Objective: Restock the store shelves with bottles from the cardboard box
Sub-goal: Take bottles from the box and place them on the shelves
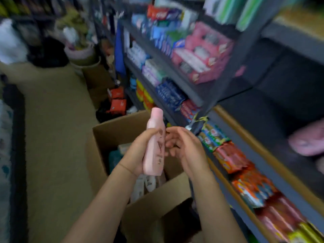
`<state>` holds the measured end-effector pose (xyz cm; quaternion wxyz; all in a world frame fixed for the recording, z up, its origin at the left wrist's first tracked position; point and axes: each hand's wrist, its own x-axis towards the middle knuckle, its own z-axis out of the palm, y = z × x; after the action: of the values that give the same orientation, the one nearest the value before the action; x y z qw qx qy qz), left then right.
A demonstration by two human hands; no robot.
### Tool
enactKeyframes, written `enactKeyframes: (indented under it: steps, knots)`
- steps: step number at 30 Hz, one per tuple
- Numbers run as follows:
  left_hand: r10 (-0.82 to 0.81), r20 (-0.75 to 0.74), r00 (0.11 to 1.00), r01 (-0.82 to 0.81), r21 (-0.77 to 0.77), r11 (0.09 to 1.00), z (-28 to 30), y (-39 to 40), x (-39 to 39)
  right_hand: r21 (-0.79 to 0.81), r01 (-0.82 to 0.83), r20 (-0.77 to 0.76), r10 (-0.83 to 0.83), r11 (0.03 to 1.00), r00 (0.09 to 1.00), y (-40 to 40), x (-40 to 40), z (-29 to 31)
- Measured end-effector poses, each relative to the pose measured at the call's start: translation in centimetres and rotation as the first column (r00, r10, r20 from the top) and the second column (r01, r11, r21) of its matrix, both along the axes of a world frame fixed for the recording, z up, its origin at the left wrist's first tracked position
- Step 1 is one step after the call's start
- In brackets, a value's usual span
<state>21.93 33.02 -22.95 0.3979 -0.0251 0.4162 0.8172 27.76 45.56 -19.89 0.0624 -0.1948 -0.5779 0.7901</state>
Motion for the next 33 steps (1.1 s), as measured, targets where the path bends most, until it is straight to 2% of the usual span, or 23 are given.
enactKeyframes:
  steps: [3,6,9,12,15,18,20,23,25,27,30,32,33]
  knots:
    - [-0.061,-0.055,0.997,0.065,0.078,0.995,4.5,4.6,2.5,0.085,0.148,-0.107,-0.139,0.985,0.985,3.5,3.8,4.7]
    - [-0.036,-0.207,0.978,0.031,-0.029,0.999,9.7,8.2,4.8,0.185,0.328,-0.199,-0.292,0.926,0.936,6.8,7.8,8.9]
    - [-0.054,-0.376,0.925,0.046,-0.029,0.998,14.2,11.3,6.5,0.368,0.356,-0.223,-0.291,0.859,0.931,9.2,11.4,12.3]
    - [-0.076,-0.551,0.831,0.143,0.080,0.986,18.4,14.1,7.8,0.468,0.299,-0.238,-0.207,0.832,0.949,10.7,13.6,15.5]
    - [-0.132,-0.695,0.706,0.260,0.081,0.962,22.6,16.0,8.9,0.576,0.369,-0.287,-0.242,0.729,0.927,12.1,14.7,19.0]
    - [-0.165,-0.781,0.602,0.342,0.065,0.938,25.8,17.3,8.7,0.615,0.469,-0.365,-0.299,0.634,0.882,13.3,15.4,22.2]
    - [-0.160,-0.826,0.540,0.332,0.035,0.943,27.4,18.1,7.9,0.613,0.558,-0.433,-0.352,0.559,0.830,14.0,15.7,24.0]
    - [-0.141,-0.879,0.456,0.231,-0.036,0.972,28.6,20.0,6.0,0.594,0.675,-0.528,-0.421,0.437,0.738,15.1,16.1,26.4]
    - [-0.138,-0.929,0.343,0.114,-0.104,0.988,28.6,21.1,4.4,0.603,0.717,-0.580,-0.424,0.349,0.695,15.9,16.0,27.7]
    - [-0.205,-0.968,0.146,-0.022,-0.211,0.977,27.8,22.2,2.5,0.605,0.739,-0.601,-0.439,0.296,0.668,16.5,15.6,28.5]
    - [-0.337,-0.934,-0.118,-0.154,-0.318,0.935,26.3,22.9,0.1,0.632,0.744,-0.593,-0.483,0.217,0.644,17.4,14.5,29.0]
    - [-0.322,-0.925,-0.204,-0.181,-0.287,0.941,25.7,23.0,-0.6,0.656,0.732,-0.581,-0.498,0.182,0.644,18.1,14.1,29.0]
    - [-0.285,-0.936,-0.209,-0.169,-0.252,0.953,25.7,22.9,-0.7,0.669,0.723,-0.571,-0.503,0.173,0.649,18.5,14.0,28.9]
